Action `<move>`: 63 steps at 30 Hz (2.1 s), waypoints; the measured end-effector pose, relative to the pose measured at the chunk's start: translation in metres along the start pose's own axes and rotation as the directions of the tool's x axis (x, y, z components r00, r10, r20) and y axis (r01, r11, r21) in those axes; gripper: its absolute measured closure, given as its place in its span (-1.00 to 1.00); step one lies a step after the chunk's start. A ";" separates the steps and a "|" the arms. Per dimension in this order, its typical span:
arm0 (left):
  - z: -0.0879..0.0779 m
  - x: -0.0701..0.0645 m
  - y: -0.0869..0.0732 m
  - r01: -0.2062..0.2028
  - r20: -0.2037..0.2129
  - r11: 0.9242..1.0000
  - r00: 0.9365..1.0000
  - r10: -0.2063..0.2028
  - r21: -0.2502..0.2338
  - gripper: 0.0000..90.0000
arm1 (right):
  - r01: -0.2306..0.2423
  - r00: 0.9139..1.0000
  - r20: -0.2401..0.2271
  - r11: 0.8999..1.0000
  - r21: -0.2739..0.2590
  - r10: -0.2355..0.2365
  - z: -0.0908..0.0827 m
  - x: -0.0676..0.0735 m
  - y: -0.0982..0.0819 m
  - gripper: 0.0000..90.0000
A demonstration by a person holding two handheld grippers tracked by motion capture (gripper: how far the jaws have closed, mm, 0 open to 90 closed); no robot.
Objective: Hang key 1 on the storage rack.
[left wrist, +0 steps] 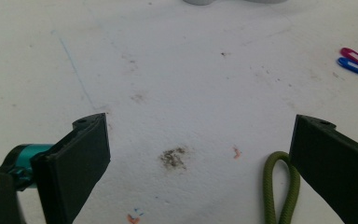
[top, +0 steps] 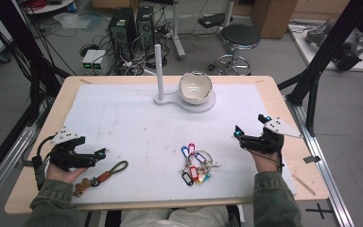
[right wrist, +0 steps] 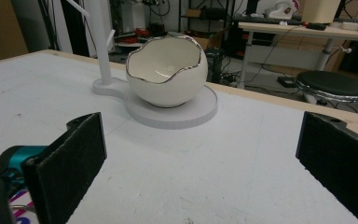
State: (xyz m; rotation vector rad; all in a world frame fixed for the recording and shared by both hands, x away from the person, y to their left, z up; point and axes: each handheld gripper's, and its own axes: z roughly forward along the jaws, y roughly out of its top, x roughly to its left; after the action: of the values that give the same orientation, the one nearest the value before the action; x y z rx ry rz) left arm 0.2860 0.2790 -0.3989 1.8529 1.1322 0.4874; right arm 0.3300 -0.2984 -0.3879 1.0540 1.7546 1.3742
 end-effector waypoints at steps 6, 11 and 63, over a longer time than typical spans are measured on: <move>-0.001 -0.003 0.000 -0.009 0.025 0.999 1.000 0.008 0.031 -0.87 | 0.002 1.000 -0.001 1.000 0.001 -0.002 0.000 0.001 0.000 -0.99; 0.000 -0.007 -0.003 -0.057 0.065 0.997 0.996 0.053 0.056 -0.87 | -0.001 1.000 0.002 1.000 0.004 0.001 0.000 0.000 0.000 -0.99; 0.017 -0.026 -0.019 -0.254 0.253 0.901 0.952 0.170 0.352 -0.51 | 0.011 1.000 -0.009 1.000 0.027 -0.011 0.004 0.001 -0.002 -0.99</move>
State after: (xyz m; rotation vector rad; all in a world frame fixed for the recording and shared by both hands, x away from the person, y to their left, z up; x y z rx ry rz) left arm 0.2751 0.2523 -0.4210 2.3241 0.9246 0.1827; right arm 0.3327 -0.2958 -0.3913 1.0526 1.7878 1.3537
